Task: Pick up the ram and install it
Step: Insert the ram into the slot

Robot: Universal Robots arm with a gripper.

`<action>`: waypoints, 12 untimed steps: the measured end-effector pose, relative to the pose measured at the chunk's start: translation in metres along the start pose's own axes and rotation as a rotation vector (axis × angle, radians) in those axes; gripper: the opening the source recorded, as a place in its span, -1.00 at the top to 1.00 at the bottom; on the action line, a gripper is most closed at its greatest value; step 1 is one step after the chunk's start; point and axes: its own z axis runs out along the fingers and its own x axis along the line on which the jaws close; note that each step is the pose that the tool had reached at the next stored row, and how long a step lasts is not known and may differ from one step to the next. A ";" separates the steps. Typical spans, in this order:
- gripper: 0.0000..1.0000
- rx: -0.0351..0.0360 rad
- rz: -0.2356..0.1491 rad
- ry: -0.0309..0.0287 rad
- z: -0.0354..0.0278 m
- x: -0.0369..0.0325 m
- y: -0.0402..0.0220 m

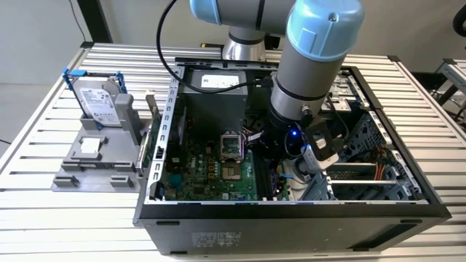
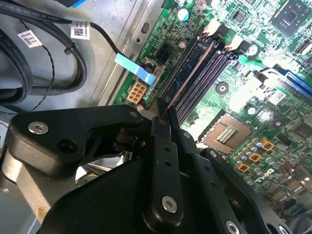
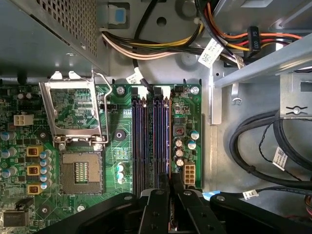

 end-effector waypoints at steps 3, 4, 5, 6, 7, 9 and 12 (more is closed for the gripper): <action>1.00 -0.0028 -0.004 0.0002 -0.0001 0.0000 -0.0008; 1.00 -0.0028 -0.004 0.0003 -0.0001 0.0000 -0.0012; 1.00 -0.0029 -0.005 0.0003 0.0000 0.0000 -0.0014; 1.00 -0.0030 -0.005 0.0004 0.0003 0.0000 -0.0014; 1.00 -0.0028 -0.005 0.0004 0.0008 0.0000 -0.0015; 1.00 -0.0025 -0.005 0.0004 0.0021 0.0000 -0.0016; 1.00 -0.0022 -0.005 0.0005 0.0040 0.0000 -0.0016</action>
